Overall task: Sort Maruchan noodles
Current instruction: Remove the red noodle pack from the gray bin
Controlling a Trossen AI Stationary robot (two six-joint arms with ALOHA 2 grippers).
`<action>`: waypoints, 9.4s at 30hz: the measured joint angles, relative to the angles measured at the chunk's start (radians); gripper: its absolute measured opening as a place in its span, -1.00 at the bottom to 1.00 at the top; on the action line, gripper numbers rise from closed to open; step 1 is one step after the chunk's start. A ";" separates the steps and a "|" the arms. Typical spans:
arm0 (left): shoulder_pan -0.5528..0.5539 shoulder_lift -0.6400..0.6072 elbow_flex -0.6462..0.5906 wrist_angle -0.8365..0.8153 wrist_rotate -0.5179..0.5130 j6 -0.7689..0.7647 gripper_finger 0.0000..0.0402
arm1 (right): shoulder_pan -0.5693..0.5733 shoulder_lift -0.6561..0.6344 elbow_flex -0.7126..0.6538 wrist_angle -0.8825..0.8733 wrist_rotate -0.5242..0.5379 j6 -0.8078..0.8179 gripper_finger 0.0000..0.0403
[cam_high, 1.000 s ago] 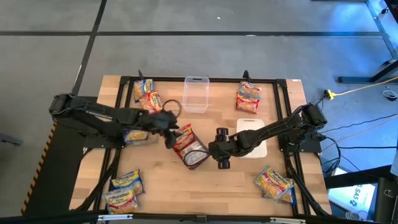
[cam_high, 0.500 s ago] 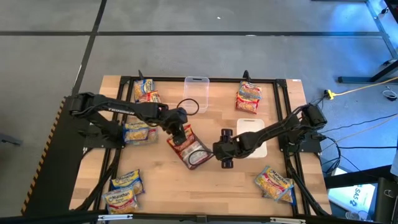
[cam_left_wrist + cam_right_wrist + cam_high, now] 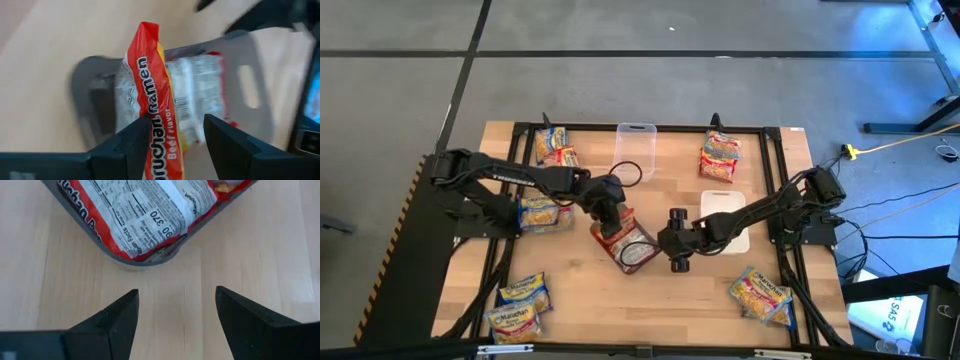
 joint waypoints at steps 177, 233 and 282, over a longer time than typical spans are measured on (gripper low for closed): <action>-0.209 0.183 0.130 0.024 -0.276 0.105 -0.13 | 0.180 -0.225 -0.295 0.531 0.068 0.236 0.17; -0.235 0.418 0.276 -0.243 -0.377 0.809 -0.51 | 0.189 -0.017 -0.291 0.754 0.122 0.207 0.17; -0.339 0.372 0.459 -0.157 -0.297 0.287 -0.56 | 0.187 -0.006 -0.290 0.734 0.183 0.207 0.17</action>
